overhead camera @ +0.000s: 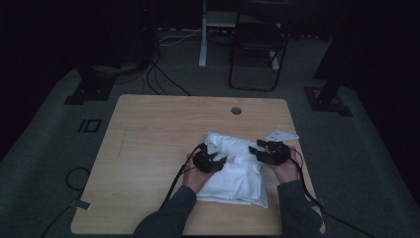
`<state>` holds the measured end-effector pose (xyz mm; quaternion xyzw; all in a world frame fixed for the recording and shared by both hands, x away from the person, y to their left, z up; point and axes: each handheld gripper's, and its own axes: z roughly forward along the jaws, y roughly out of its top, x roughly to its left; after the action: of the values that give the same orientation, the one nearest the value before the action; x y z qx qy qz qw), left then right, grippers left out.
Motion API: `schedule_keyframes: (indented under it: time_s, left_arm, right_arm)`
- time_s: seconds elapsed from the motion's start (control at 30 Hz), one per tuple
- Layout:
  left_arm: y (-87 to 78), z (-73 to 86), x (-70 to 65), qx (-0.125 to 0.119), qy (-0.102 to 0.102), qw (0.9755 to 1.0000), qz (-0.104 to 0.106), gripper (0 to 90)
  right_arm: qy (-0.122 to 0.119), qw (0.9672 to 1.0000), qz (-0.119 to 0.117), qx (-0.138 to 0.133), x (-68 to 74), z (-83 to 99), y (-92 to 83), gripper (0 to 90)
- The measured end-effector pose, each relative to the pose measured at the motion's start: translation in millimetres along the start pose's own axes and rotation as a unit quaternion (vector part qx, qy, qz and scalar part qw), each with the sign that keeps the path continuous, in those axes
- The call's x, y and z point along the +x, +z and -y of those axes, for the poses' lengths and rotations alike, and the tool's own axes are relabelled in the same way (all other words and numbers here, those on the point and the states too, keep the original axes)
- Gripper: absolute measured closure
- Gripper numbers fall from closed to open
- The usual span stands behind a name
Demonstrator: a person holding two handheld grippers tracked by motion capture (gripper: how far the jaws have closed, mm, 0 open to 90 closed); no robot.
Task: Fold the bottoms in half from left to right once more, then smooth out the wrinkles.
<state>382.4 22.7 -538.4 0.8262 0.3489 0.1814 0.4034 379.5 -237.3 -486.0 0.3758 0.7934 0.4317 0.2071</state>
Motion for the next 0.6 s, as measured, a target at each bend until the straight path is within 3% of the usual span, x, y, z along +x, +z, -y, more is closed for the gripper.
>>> schedule_keyframes:
  time_s: [0.1,0.17,0.27,0.37,0.4,0.47,0.5,0.6]
  left_arm:
    - [0.0,0.1,-0.2,0.001,0.002,1.0,-0.001,51.2]
    - [0.1,0.2,-0.2,0.001,0.003,1.0,-0.001,51.3]
    - [-0.2,0.4,-1.7,0.004,0.014,0.9999,-0.004,51.7]
    - [-0.4,0.9,-1.3,0.002,0.011,0.9999,-0.003,51.8]
    - [-0.5,0.8,-1.9,0.003,0.011,0.9999,-0.005,51.8]
    - [-0.9,0.7,-3.2,0.005,0.006,0.9999,-0.009,51.8]
    - [-1.3,0.9,-3.7,0.005,0.005,0.9999,-0.011,51.7]
    - [-3.5,2.2,-7.7,0.006,0.0,0.9998,-0.021,51.7]
  right_arm:
    - [0.002,0.9995,0.0,0.031,-4.5,4.3,17.3,84.0]
    - [0.01,0.9992,0.012,0.037,-8.5,7.1,15.9,88.3]
    - [0.027,0.999,0.02,0.029,-18.9,11.2,2.3,88.9]
    - [0.043,0.9971,0.056,0.028,-30.7,18.4,-13.2,88.3]
    - [0.052,0.9971,0.049,0.024,-32.6,20.4,-16.7,87.7]
    - [0.047,0.9977,0.043,0.025,-28.6,24.9,-22.4,81.0]
    - [0.042,0.9978,0.045,0.023,-22.4,27.4,-25.5,71.1]
    - [0.037,0.9987,0.033,0.012,-5.3,34.8,-33.4,60.1]
